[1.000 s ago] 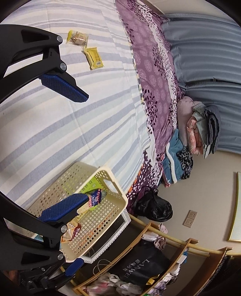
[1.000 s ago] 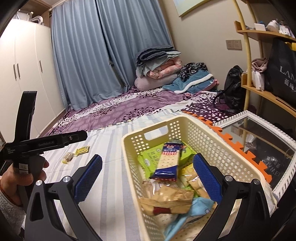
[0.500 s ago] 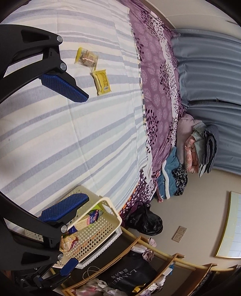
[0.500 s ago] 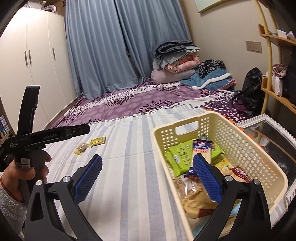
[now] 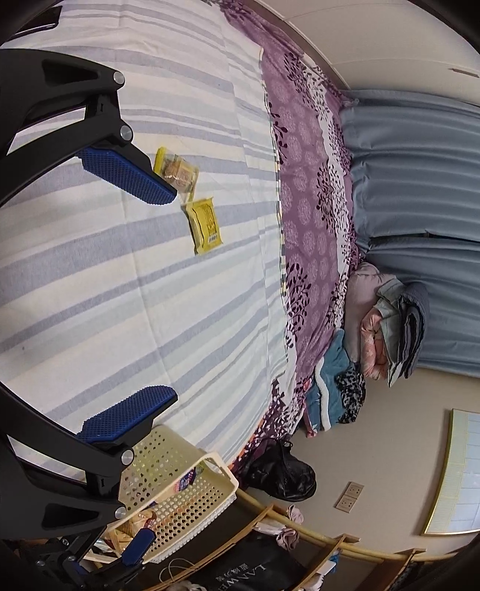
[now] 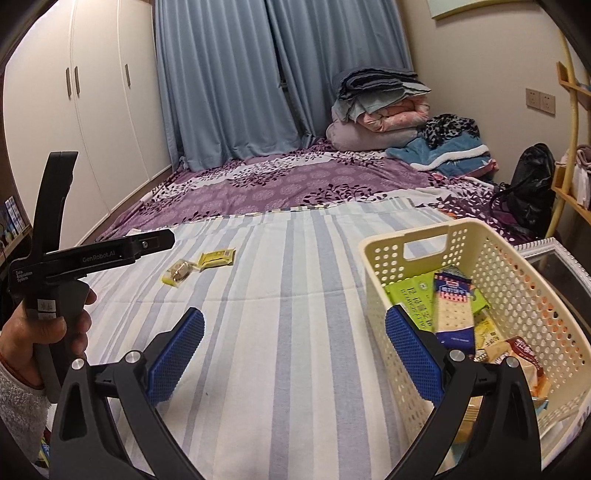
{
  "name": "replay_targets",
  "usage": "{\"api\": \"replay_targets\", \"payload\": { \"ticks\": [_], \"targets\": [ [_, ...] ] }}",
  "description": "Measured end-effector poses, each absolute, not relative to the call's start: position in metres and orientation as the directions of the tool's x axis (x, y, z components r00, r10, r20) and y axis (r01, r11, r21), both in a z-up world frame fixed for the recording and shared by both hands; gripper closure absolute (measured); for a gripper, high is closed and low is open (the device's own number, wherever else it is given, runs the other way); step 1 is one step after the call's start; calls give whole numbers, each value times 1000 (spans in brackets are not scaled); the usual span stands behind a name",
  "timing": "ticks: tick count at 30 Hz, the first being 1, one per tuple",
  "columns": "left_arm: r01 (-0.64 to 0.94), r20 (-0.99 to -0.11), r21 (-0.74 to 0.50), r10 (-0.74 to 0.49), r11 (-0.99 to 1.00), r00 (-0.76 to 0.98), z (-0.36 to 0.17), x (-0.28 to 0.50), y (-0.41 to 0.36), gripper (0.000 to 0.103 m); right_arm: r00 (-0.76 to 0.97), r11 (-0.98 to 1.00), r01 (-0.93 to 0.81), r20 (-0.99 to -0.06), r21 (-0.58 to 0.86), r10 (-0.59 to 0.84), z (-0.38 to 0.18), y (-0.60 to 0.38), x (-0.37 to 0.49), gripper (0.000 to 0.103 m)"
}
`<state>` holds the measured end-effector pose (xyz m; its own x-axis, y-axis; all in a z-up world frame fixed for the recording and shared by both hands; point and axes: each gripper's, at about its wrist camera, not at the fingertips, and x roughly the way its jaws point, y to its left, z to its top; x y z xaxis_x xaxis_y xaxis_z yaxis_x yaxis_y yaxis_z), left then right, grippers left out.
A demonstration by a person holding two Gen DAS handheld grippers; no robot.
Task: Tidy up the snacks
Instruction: 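Withdraw both tools from the basket and move toward the small yellow packets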
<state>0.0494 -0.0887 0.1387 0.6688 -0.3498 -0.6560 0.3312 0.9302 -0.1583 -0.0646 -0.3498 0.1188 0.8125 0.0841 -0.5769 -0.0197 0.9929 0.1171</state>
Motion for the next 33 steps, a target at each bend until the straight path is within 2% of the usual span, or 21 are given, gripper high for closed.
{"api": "replay_targets", "payload": {
  "ticks": [5,27,33],
  "targets": [
    [297,-673,-125,-301,947,676,128,55,-72,3,791,993,-48,-603,111,106,110,-333,-52,5],
    [114,-768,-152,-190,982,611,65,114,18,3,702,983,-106,-689,151,182,66,-303,1,5],
    [130,-787,-162,-208,978,581,46,129,19,3,685,979,-122,-700,161,201,58,-297,6,5]
  ]
}}
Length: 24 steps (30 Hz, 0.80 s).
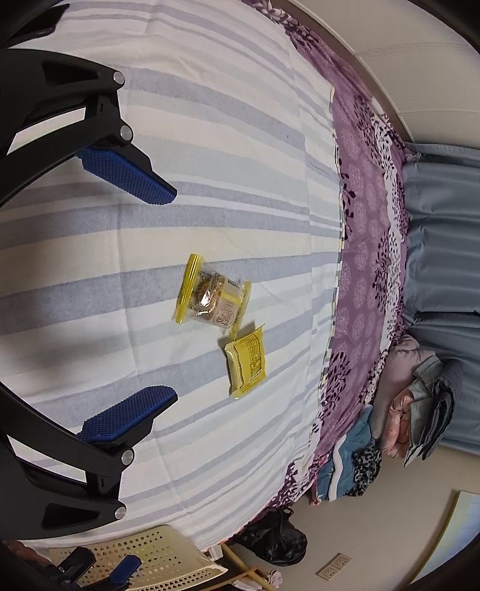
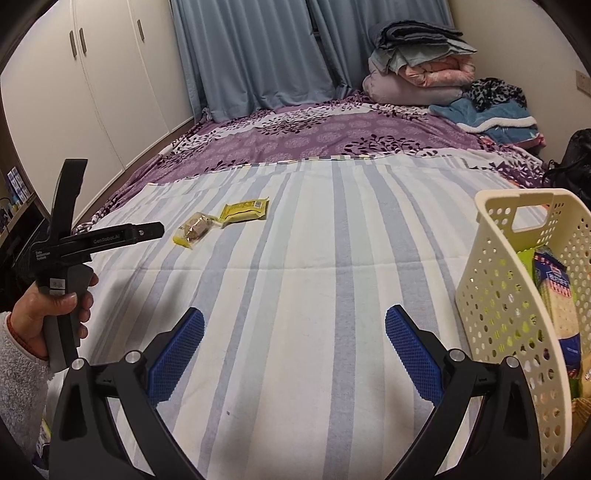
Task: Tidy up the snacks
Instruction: 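Withdraw both tools from the basket and move toward the small yellow packets, then grasp the clear yellow-edged pastry packet with the left tool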
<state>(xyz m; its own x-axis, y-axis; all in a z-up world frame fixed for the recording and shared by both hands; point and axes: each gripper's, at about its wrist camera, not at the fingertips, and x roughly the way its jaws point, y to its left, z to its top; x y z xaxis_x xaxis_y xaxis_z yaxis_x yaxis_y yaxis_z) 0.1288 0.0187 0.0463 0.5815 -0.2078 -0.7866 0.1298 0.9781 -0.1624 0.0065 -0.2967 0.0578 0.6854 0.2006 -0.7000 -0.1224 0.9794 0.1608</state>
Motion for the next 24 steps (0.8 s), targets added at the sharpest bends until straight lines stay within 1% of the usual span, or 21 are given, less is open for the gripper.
{"api": "replay_targets", "payload": {
  "ticks": [5,16,18,19,20,22,23,24],
  "targets": [
    [154,-799,-132,-197,979,568,34,144,7,3,667,978,-129,-716,163,207,49,-293,8,5],
    [152,-823,-123,-186,981,536,9,176,4,4,638,979,-130,-743,154,202,37,-286,25,5],
    [161,-825,-126,-193,979,531,5,179,4,13,632,978,-138,-747,158,209,35,-283,28,5],
    [163,-828,-128,-196,978,524,3,182,3,21,629,977,-142,-748,158,212,35,-281,29,5],
    [165,-831,-132,-200,977,520,1,184,3,26,627,977,-145,-750,157,213,34,-280,31,5],
    [172,-828,-121,-195,978,526,-1,187,2,28,621,976,-151,-753,158,218,31,-276,34,5],
    [178,-827,-110,-190,978,529,-2,189,1,32,617,975,-154,-755,158,220,30,-274,37,5],
    [182,-826,-104,-187,978,532,-2,190,0,34,616,975,-155,-757,158,220,28,-273,39,5]
  ]
}}
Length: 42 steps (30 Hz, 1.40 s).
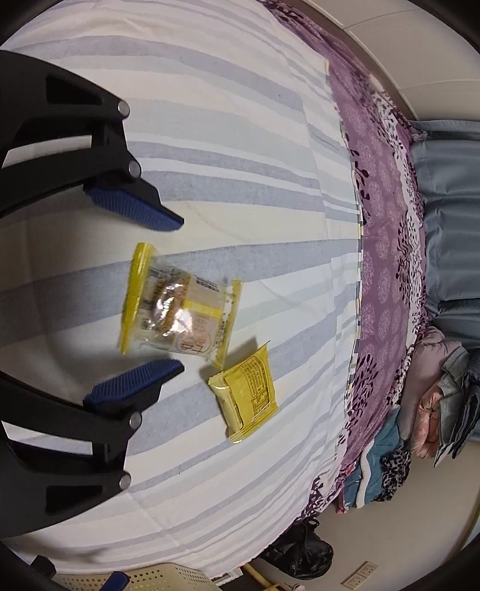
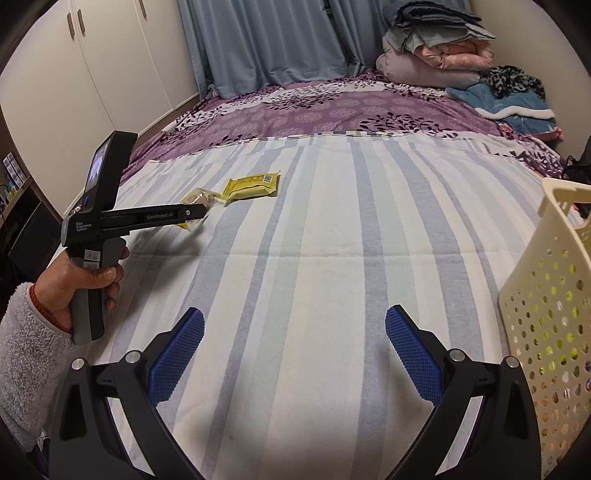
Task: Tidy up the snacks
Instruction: 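Grasp the clear yellow-edged pastry packet with the left tool, then grasp the flat yellow packet with the right tool while the left tool holds the pastry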
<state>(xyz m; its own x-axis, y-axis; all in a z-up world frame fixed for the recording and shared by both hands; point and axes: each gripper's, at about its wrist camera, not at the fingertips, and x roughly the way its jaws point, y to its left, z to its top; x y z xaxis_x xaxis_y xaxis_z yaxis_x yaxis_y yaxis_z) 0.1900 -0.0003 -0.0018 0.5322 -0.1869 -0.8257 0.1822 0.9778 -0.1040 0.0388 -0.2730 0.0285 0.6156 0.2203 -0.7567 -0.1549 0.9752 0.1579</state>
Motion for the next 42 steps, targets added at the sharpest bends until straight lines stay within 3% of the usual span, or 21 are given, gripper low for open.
{"api": "replay_targets", "payload": {
  "ticks": [5,10,16,27,31,42],
  "targets": [
    [198,-812,-85,-183,977,555,-3,192,-2,51,610,975,-162,-762,151,219,23,-267,54,5],
    [179,-794,-97,-185,979,579,-2,190,5,55,615,975,-179,-758,135,218,21,-257,76,5],
    [138,-780,-148,-202,979,593,-1,190,21,55,633,966,-240,-739,94,229,23,-236,120,5],
    [160,-778,-178,-239,971,581,-6,192,31,55,567,924,-322,-740,206,362,20,-194,240,5],
    [161,-778,-177,-238,971,581,-6,192,31,55,511,894,-324,-738,309,440,12,-183,274,5],
    [174,-783,-140,-217,975,582,-6,191,28,54,370,816,-409,-743,408,557,-4,-184,282,5]
  ]
}}
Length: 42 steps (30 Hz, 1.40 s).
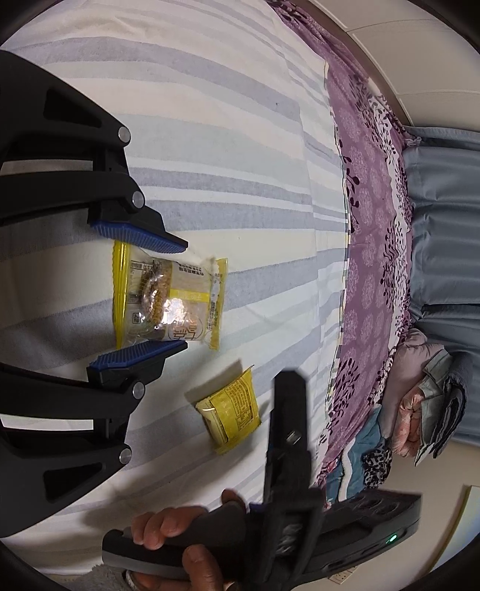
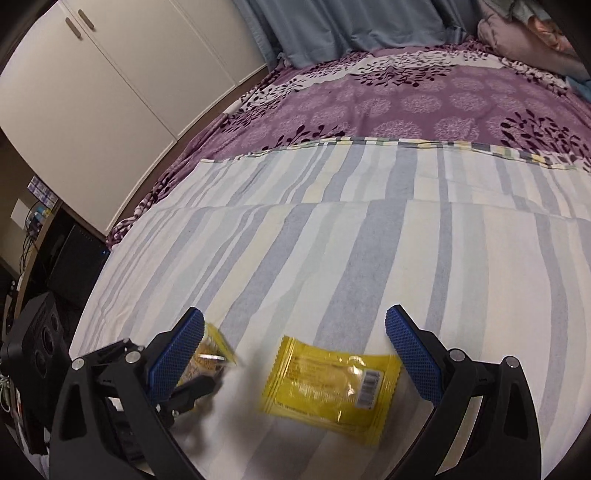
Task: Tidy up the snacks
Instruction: 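Grasp the flat yellow packet with the right tool while the left tool holds the pastry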
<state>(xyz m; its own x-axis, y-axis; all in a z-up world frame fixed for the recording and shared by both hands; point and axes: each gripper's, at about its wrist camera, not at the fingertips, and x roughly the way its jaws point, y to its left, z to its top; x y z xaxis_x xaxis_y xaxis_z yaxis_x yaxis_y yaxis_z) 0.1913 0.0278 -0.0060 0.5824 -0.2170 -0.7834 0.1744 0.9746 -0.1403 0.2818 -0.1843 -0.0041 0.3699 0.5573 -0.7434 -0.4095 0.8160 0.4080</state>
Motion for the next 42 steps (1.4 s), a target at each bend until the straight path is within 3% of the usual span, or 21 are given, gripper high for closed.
{"api": "replay_targets", "payload": {
  "ticks": [10,17,20,26,34,42],
  "targets": [
    [165,-789,-115,-191,980,584,-6,191,34,52,312,779,-484,-753,399,579,-7,-197,221,5],
    [165,-788,-119,-194,979,585,-7,191,35,50,481,898,-429,-816,100,320,-2,-184,252,7],
    [169,-784,-129,-205,977,586,-6,191,34,46,488,887,-461,-831,13,266,-8,-170,263,14],
    [183,-782,-133,-216,974,585,-7,191,31,40,475,881,-473,-848,-20,235,-19,-155,276,24],
    [185,-782,-127,-213,975,586,-8,192,30,38,489,893,-450,-836,3,248,-13,-155,264,55],
    [183,-776,-142,-224,973,590,-8,194,32,38,500,928,-371,-838,21,219,-8,-178,232,56]
  ]
}}
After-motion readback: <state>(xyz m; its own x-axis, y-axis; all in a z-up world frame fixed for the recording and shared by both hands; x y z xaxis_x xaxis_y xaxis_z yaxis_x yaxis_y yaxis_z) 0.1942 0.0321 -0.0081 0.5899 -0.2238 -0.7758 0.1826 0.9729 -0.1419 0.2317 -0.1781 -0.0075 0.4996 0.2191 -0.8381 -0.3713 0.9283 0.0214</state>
